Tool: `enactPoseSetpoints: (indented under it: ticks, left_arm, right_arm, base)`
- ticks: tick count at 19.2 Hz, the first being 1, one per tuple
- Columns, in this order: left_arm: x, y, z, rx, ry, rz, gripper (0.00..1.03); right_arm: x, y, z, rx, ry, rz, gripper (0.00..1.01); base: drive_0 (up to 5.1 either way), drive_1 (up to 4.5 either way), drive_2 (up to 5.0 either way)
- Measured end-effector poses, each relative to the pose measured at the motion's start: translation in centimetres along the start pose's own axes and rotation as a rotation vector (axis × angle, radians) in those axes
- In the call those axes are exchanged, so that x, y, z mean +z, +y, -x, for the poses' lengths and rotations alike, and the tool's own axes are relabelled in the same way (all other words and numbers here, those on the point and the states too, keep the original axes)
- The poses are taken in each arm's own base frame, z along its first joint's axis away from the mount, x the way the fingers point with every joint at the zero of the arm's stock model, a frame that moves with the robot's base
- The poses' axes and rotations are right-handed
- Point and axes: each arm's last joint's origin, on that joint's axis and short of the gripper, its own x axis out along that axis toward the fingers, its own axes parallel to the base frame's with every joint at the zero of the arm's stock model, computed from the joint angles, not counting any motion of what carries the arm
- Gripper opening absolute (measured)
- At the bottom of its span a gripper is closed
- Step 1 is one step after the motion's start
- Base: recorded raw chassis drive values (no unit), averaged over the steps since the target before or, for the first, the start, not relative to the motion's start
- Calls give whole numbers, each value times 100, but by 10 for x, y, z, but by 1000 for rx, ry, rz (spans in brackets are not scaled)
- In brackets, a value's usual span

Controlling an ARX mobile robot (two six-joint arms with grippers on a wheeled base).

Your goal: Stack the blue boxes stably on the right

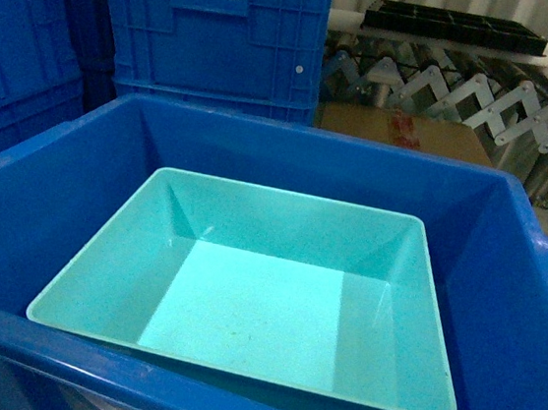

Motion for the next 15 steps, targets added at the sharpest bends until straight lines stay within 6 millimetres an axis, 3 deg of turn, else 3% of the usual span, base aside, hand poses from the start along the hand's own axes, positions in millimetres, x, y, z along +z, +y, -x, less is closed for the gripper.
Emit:
enactPoseSetpoints:
  ticks: [2,5,15]
  left_arm:
    - [-4,0,12,-5,5,0,2]
    - [-19,0,26,-4,26,0,2]
    - [-7,0,56,-5,-24,0,2]
  right_arm:
    - [-4,-12,11,-4,2,-1,2]
    - [-17,-13,22,1,28,0,2]
    - [-6,-13,48,1,-27,-1,2]
  base:
    - [0,0,0]
    - [0,0,0]
    - [0,0,0]
